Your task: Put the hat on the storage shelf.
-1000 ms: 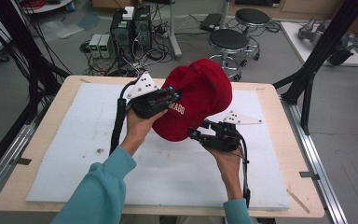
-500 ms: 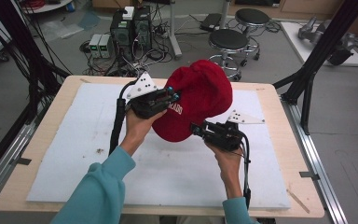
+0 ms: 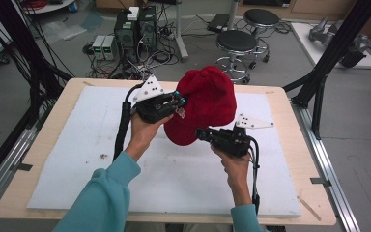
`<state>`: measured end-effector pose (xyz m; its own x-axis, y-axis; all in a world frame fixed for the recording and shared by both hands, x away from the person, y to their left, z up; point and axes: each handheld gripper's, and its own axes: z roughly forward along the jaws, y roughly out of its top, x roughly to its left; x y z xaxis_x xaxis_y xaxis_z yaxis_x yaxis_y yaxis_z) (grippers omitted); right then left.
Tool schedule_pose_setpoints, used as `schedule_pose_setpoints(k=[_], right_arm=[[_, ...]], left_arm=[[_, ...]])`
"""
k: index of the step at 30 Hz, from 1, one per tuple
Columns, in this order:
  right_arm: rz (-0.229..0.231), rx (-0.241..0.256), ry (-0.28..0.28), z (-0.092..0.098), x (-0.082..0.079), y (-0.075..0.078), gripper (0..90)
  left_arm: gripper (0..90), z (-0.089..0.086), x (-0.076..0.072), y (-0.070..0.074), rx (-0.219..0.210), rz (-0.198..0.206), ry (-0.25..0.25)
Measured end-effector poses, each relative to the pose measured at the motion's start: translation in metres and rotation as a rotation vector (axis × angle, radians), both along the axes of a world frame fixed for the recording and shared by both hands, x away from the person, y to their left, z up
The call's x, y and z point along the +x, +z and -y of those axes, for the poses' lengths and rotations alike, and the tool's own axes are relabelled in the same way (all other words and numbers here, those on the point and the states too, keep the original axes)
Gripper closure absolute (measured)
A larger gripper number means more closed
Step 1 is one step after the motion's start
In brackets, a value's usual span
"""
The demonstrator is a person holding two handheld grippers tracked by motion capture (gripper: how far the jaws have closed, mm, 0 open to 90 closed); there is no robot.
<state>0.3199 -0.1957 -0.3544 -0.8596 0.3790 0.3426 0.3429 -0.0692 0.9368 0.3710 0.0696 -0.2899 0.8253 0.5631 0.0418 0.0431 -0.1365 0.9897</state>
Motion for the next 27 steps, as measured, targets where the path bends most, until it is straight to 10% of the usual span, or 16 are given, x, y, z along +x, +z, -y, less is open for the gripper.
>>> schedule_pose_setpoints(k=[9, 20, 27], right_arm=[[0.017, -0.046, -0.008, -0.002, -0.002, 0.001, 85.9], [0.031, -0.117, -0.049, -0.005, -0.001, 0.004, 86.0], [0.033, -0.147, -0.064, -0.005, -0.001, 0.007, 85.9]], left_arm=[[76.5, -0.002, 0.003, -0.002, 0.002, -0.035, -0.005], [12.8, -0.015, 0.008, -0.005, -0.020, -0.099, 0.100], [10.9, -0.045, 0.005, -0.018, 0.020, -0.150, 0.115]])
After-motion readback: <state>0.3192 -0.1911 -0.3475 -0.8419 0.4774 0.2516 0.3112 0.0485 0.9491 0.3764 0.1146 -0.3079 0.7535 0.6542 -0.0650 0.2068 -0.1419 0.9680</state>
